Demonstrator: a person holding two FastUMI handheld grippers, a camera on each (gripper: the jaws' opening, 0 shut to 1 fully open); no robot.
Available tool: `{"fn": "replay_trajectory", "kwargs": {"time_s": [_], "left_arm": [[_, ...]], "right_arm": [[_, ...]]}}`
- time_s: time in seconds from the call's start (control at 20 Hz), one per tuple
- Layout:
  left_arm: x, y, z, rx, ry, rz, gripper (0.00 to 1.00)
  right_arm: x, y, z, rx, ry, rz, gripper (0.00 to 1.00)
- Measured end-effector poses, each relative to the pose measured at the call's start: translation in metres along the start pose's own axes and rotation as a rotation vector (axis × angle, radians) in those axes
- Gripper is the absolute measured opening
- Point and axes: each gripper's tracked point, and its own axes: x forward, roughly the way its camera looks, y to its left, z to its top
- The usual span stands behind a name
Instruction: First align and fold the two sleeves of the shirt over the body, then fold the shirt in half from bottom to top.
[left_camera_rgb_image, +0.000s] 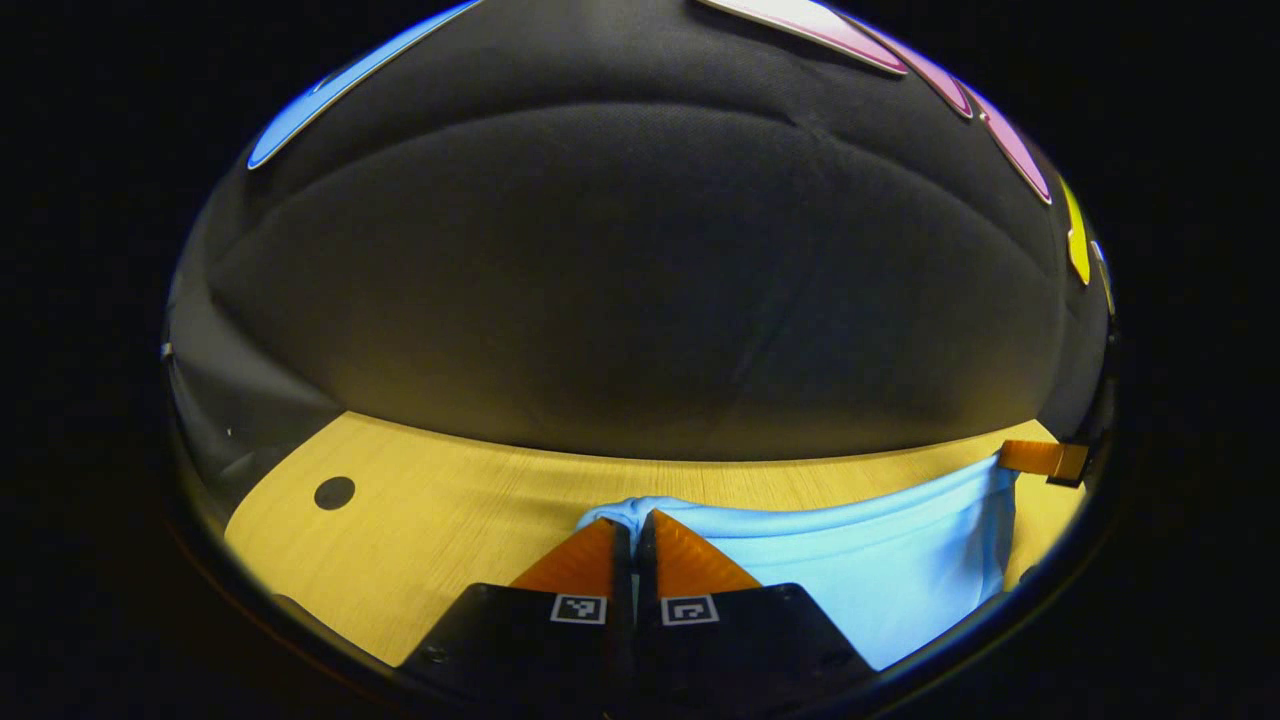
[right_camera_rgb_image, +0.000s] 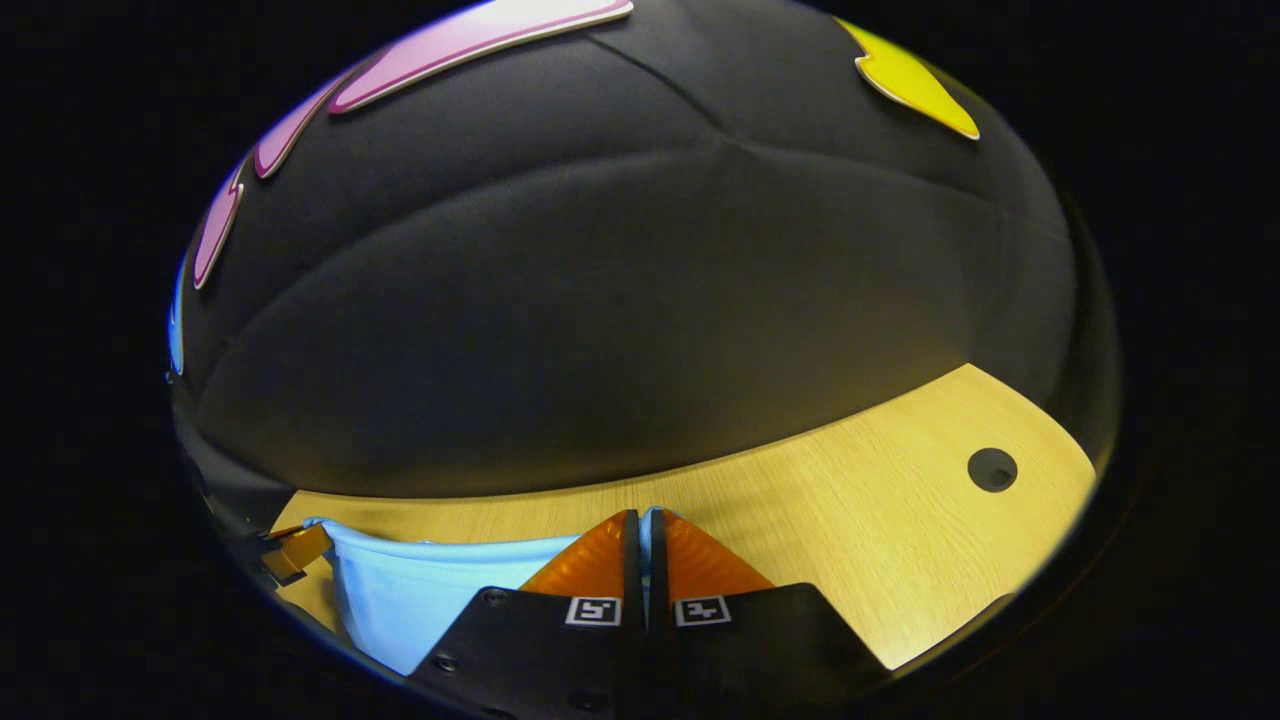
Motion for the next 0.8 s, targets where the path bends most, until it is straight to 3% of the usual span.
{"fn": "replay_trajectory", "kwargs": {"time_s": [0.05,0.1,0.5,0.7,0.75,0.8], "left_arm": [[0.002,-0.004,-0.003,0.010,0.010,0.004,0.06],[0.004,-0.005,-0.005,0.022,0.022,0.008,0.06],[0.015,-0.003,-0.027,0.055,0.069,-0.008,0.09],[0.019,0.000,-0.035,0.054,0.082,-0.017,0.14],[0.020,0.004,-0.039,0.047,0.086,-0.023,0.23],[0.022,0.008,-0.041,0.046,0.091,-0.023,0.31]], "right_arm": [[0.002,-0.002,-0.005,-0.002,0.011,-0.004,0.10],[0.001,-0.001,-0.007,0.000,0.021,-0.007,0.05],[0.013,-0.004,-0.028,0.006,0.070,-0.029,0.05],[0.014,-0.009,-0.030,0.034,0.082,-0.050,0.14],[0.013,-0.009,-0.030,0.041,0.083,-0.048,0.22],[0.014,-0.011,-0.030,0.035,0.081,-0.052,0.14]]}}
